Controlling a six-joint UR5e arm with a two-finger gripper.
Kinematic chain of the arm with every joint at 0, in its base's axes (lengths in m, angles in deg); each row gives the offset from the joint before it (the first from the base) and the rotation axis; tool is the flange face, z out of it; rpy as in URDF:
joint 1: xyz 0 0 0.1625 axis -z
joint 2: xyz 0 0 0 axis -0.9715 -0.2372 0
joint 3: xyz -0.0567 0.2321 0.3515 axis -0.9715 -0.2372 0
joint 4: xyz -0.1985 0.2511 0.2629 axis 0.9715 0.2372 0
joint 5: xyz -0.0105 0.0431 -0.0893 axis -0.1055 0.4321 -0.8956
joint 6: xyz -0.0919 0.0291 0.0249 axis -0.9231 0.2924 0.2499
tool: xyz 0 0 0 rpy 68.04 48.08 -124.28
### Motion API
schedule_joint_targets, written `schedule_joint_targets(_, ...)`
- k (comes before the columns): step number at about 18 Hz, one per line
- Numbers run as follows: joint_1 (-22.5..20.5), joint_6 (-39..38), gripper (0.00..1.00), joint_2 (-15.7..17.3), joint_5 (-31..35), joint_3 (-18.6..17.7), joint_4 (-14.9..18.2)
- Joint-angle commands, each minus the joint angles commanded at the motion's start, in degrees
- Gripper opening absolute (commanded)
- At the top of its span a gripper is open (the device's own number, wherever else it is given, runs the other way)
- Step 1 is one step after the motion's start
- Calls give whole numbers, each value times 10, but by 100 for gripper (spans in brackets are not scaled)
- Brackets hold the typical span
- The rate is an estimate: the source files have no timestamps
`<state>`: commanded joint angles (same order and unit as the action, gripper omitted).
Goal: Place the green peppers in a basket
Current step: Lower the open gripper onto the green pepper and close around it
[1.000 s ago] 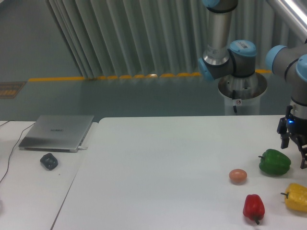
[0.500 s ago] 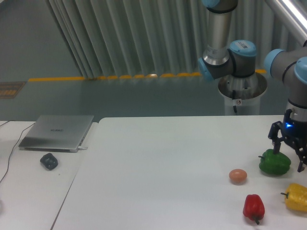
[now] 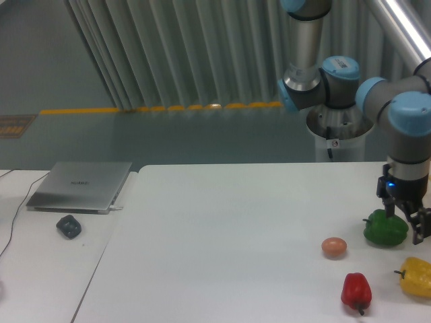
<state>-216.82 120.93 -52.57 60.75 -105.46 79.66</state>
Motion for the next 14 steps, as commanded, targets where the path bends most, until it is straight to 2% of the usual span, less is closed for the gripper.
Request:
schedule_joint_targets(2,-1,55,100,2,0,0,6)
schedule_joint_targets(5,-7,138,100,4,3,2,46)
schedule_joint_targets(7,-6,150,100,7,11,-4,54)
schedule_joint_targets(10,0,156,100,3,62,-18,56)
schedule_joint_targets(14,3,153,100,-4,57,-30,58)
